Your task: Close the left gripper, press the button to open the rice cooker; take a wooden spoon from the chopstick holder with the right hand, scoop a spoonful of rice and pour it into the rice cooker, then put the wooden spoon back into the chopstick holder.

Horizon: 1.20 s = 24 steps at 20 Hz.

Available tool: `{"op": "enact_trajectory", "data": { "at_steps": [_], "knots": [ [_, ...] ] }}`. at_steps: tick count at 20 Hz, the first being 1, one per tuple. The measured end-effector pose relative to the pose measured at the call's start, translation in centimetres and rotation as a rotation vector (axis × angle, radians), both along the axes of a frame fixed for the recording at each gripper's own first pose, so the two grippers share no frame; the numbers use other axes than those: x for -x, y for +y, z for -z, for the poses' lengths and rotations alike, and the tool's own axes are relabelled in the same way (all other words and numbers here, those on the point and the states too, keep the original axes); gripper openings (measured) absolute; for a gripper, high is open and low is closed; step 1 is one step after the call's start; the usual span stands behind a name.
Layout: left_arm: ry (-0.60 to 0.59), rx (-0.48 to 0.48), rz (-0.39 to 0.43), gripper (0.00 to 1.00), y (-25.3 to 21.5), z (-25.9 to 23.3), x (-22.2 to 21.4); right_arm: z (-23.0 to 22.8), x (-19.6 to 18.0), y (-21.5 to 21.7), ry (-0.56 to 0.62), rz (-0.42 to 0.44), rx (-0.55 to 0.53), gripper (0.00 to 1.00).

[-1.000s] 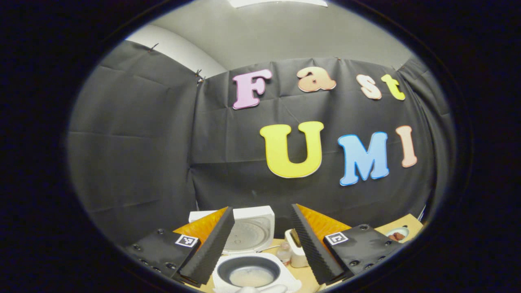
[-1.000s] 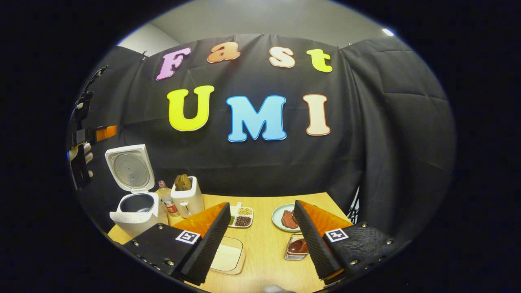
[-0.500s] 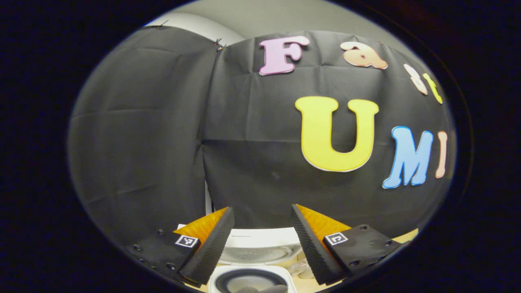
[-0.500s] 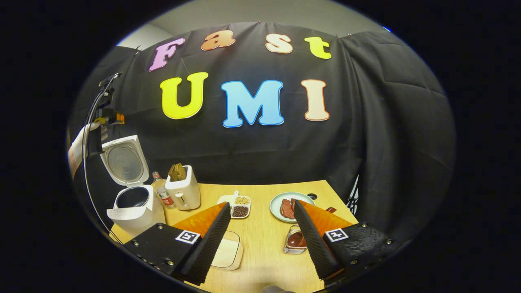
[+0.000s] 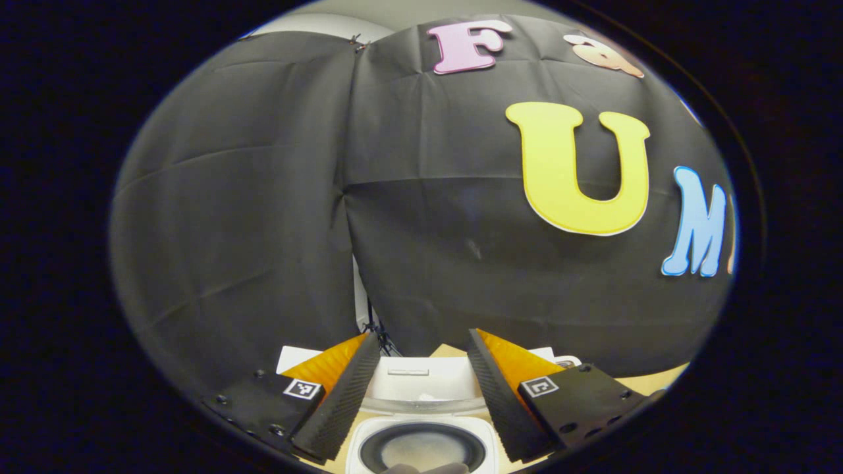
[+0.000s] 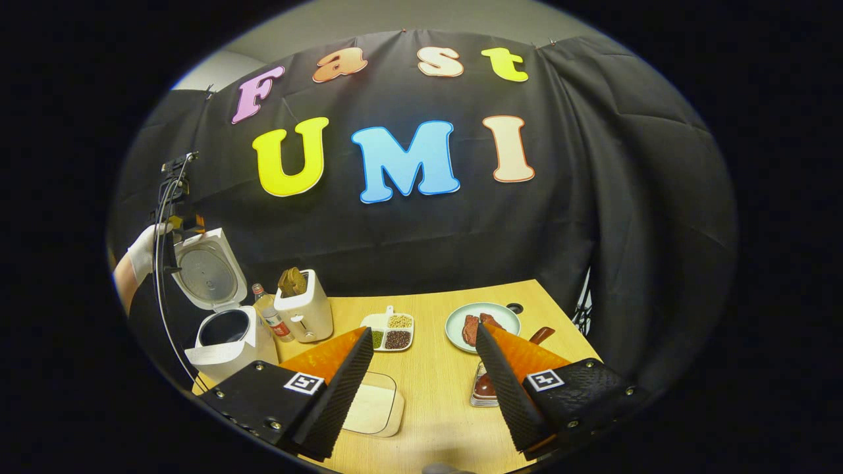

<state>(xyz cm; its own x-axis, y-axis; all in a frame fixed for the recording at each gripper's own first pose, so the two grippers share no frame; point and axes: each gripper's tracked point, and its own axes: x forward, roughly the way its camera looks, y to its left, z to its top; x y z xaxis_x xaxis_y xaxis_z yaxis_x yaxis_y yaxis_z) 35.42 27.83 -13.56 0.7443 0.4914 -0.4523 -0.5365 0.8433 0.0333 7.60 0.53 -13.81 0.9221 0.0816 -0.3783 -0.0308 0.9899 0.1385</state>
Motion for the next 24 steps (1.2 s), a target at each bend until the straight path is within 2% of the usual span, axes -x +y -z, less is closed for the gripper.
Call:
{"op": "enact_trajectory", "data": {
  "at_steps": [4, 14, 24],
  "knots": [
    [0.015, 0.009, 0.012, 0.94, -0.5, -0.2, 0.7, 0.5, 0.1, 0.1, 0.011, -0.022, -0.017, 0.96],
    [0.026, 0.015, 0.03, 0.94, -3.8, 0.3, 6.3, 1.5, 1.3, -0.2, 0.021, -0.074, -0.032, 0.96],
    [0.098, 0.055, 0.045, 0.94, -8.0, 3.8, 12.9, 0.0, 2.6, -2.5, -0.006, -0.07, -0.067, 0.96]
  ]
}}
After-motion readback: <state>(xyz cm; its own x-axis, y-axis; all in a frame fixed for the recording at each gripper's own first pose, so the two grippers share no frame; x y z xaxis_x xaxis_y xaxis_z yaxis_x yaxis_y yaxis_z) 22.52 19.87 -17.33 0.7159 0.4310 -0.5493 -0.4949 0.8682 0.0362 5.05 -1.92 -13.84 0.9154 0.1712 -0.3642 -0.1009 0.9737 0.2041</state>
